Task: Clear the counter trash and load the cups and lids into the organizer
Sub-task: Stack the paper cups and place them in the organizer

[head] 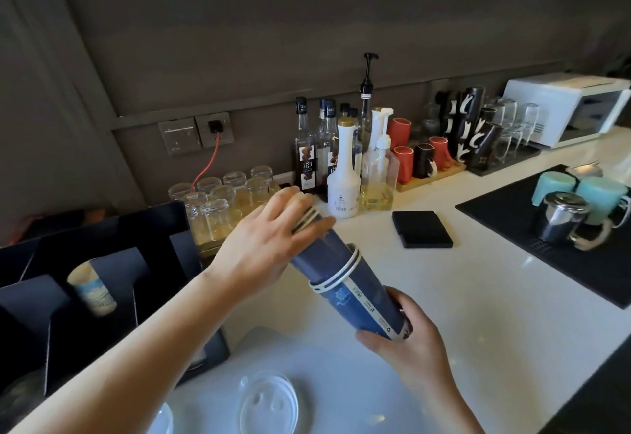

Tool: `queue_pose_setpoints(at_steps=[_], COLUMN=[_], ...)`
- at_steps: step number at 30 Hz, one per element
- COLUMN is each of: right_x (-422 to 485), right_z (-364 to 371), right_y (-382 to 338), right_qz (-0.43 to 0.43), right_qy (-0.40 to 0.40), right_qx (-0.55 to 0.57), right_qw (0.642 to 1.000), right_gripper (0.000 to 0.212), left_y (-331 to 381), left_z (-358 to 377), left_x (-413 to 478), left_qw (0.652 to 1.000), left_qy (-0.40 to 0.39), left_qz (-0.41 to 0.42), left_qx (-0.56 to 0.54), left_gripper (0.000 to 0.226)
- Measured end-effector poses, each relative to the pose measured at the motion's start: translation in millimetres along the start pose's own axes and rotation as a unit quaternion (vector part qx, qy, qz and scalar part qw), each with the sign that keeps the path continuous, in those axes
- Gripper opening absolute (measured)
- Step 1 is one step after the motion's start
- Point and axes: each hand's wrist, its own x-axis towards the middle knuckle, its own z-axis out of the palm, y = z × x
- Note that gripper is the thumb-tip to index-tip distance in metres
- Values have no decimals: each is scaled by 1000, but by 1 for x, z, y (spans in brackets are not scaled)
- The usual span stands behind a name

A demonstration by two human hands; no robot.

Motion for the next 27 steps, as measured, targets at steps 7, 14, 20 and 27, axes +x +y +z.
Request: queue_pose_setpoints(at_steps=[7, 14, 20, 27], right_x=[-10, -15, 13, 74], right_z=[12, 45, 26, 13], right_y=[-4, -18, -49, -118], right_qz=[15, 31, -27, -183], right_qy=[-1, -26, -39, -66], right_qx=[88, 133, 121, -8], right_qw=[996, 990, 992, 981], right_gripper=[59, 54, 87, 57], left_y=[38, 107, 86, 66], left_z=[13, 40, 38, 33], left_x=[-41, -41, -32, -34], left_qw=[801, 508, 587, 711], left_qy=[44, -31, 17, -26], left_qz=[-350, -428, -467, -433], left_qx=[-484, -747, -661, -554], left_gripper=[115, 76, 68, 73])
